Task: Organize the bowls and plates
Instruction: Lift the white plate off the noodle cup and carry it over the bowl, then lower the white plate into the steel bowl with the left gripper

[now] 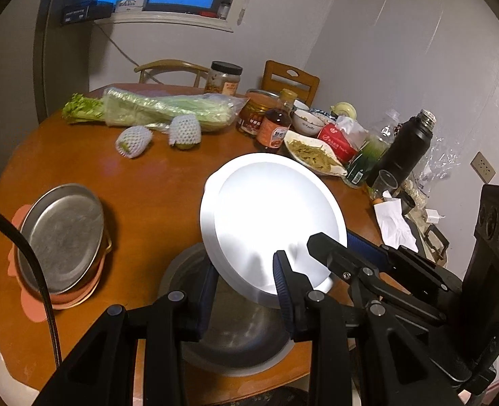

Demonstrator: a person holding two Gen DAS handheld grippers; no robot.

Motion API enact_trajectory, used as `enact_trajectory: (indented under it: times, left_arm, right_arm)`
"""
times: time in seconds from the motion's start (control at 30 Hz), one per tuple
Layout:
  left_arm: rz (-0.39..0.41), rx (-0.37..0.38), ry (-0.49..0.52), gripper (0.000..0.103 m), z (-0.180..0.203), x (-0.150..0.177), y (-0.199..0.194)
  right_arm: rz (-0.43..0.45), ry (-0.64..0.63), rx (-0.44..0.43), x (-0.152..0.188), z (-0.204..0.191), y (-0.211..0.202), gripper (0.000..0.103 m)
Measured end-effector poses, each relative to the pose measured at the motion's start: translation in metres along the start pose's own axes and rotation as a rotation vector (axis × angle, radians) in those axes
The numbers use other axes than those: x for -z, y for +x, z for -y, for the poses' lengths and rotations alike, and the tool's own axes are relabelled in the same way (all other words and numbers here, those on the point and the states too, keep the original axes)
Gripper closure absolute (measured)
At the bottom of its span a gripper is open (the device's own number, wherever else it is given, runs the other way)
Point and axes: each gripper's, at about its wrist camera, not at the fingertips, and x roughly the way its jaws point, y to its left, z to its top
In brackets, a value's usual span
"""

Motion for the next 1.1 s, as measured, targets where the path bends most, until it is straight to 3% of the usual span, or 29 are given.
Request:
enact_trajectory:
  times: [0.7, 1.1]
  left_arm:
    - [-0.116, -0.007, -0.001, 0.070, -0.022, 0.044, 0.027]
    - [-0.166, -0.044, 0.022, 0.070, -0.019, 0.052, 0.041]
  right_arm:
    - [-0.125, 0.030, 0.019, 0.053, -0.013, 0.025, 0.078]
    - [-0.176, 0.049, 0.014, 0.062, -0.009, 0.037, 0.077]
